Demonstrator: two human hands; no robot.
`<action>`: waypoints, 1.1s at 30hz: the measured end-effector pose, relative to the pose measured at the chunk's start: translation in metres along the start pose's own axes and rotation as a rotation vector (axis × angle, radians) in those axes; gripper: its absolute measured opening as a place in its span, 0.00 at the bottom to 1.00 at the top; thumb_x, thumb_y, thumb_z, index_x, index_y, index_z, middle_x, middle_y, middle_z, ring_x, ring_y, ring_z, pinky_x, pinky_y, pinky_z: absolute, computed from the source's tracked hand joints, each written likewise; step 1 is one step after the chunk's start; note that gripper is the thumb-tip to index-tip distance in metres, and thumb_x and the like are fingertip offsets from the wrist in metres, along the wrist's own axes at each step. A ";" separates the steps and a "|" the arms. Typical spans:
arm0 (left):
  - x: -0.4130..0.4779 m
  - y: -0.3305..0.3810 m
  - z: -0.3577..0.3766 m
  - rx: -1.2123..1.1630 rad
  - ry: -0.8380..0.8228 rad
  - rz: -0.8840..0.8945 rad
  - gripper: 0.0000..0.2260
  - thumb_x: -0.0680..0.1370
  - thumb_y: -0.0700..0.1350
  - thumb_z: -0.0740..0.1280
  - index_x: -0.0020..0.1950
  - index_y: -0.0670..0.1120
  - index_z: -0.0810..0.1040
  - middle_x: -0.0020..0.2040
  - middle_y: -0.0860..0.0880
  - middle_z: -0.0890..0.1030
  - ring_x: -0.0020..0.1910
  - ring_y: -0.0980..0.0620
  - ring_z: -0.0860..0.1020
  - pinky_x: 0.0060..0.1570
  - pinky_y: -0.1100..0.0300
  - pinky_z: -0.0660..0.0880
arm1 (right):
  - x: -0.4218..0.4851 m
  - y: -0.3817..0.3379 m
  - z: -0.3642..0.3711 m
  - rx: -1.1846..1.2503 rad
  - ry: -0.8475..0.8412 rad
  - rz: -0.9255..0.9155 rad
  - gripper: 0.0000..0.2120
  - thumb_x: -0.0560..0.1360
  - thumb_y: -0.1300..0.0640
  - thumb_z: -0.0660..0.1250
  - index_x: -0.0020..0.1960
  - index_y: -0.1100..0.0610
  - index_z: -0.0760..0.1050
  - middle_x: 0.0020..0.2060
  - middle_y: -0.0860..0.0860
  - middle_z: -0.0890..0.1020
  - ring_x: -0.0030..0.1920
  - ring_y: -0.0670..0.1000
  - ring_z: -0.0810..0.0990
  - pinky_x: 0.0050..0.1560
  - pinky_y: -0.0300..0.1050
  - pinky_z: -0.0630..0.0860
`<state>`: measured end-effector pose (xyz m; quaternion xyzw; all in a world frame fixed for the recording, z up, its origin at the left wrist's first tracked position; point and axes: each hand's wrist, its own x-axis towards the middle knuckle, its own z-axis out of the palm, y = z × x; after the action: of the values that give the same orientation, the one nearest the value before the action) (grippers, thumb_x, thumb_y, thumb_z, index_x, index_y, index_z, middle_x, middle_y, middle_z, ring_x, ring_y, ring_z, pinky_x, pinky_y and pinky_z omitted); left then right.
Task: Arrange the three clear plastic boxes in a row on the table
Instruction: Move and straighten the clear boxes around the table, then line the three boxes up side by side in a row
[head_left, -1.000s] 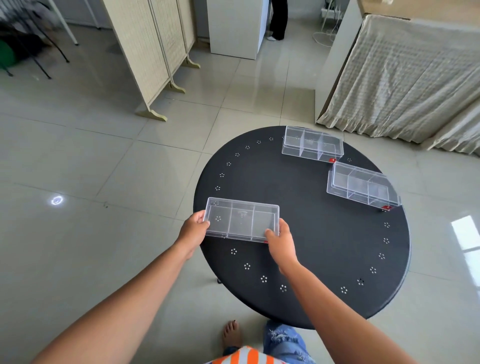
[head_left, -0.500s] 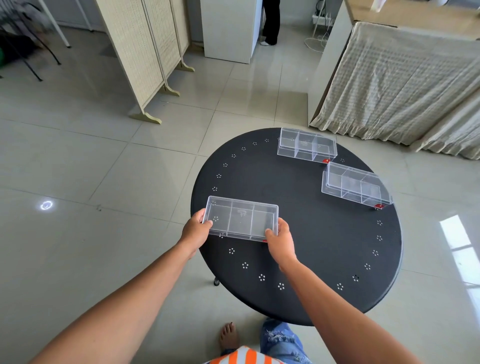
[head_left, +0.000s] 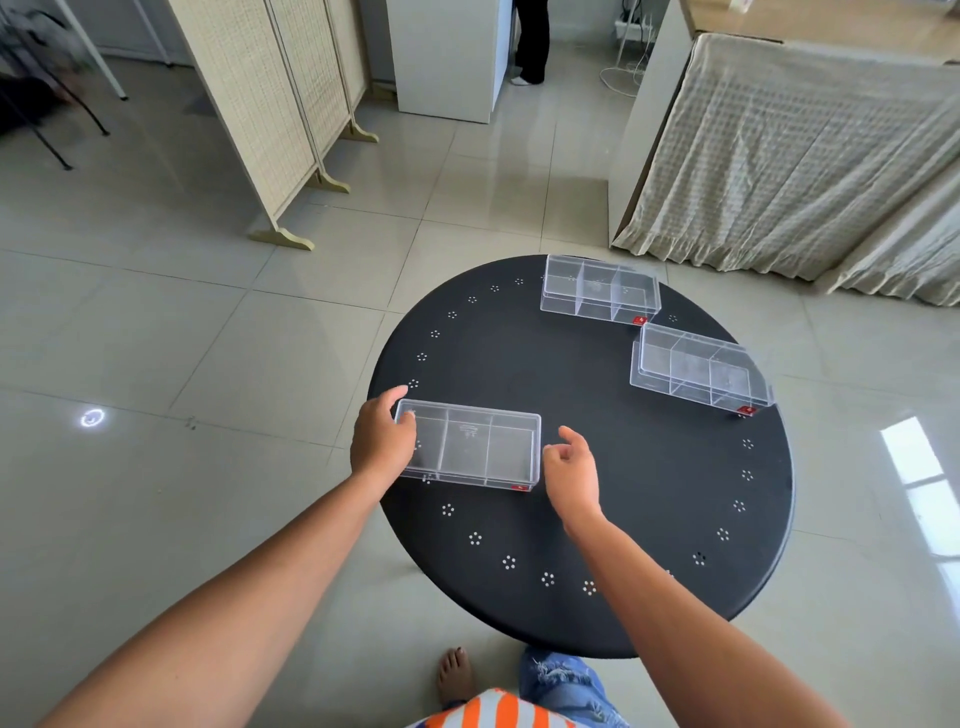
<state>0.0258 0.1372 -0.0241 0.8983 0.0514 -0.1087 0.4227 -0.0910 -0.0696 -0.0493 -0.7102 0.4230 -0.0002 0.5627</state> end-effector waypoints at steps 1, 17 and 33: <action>0.001 0.008 0.004 0.003 0.000 0.028 0.19 0.77 0.43 0.59 0.67 0.55 0.75 0.67 0.49 0.75 0.60 0.50 0.77 0.55 0.54 0.73 | 0.005 -0.001 -0.006 0.009 0.028 -0.006 0.23 0.78 0.58 0.57 0.73 0.52 0.68 0.43 0.49 0.73 0.38 0.47 0.72 0.44 0.44 0.71; 0.021 0.161 0.151 -0.013 -0.389 0.141 0.17 0.77 0.43 0.59 0.63 0.53 0.79 0.61 0.51 0.79 0.56 0.51 0.78 0.53 0.58 0.72 | 0.106 -0.026 -0.177 -0.064 0.554 -0.010 0.19 0.78 0.62 0.57 0.64 0.53 0.78 0.61 0.57 0.75 0.64 0.59 0.73 0.63 0.51 0.70; 0.029 0.224 0.262 -0.072 -0.777 -0.041 0.29 0.78 0.45 0.64 0.78 0.45 0.60 0.76 0.47 0.66 0.70 0.49 0.69 0.64 0.57 0.65 | 0.197 -0.003 -0.255 0.058 0.318 0.152 0.20 0.78 0.49 0.60 0.67 0.56 0.73 0.53 0.51 0.82 0.57 0.59 0.82 0.57 0.51 0.75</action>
<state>0.0553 -0.2081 -0.0256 0.7737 -0.0908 -0.4473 0.4395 -0.0840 -0.3913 -0.0473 -0.6507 0.5589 -0.0822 0.5074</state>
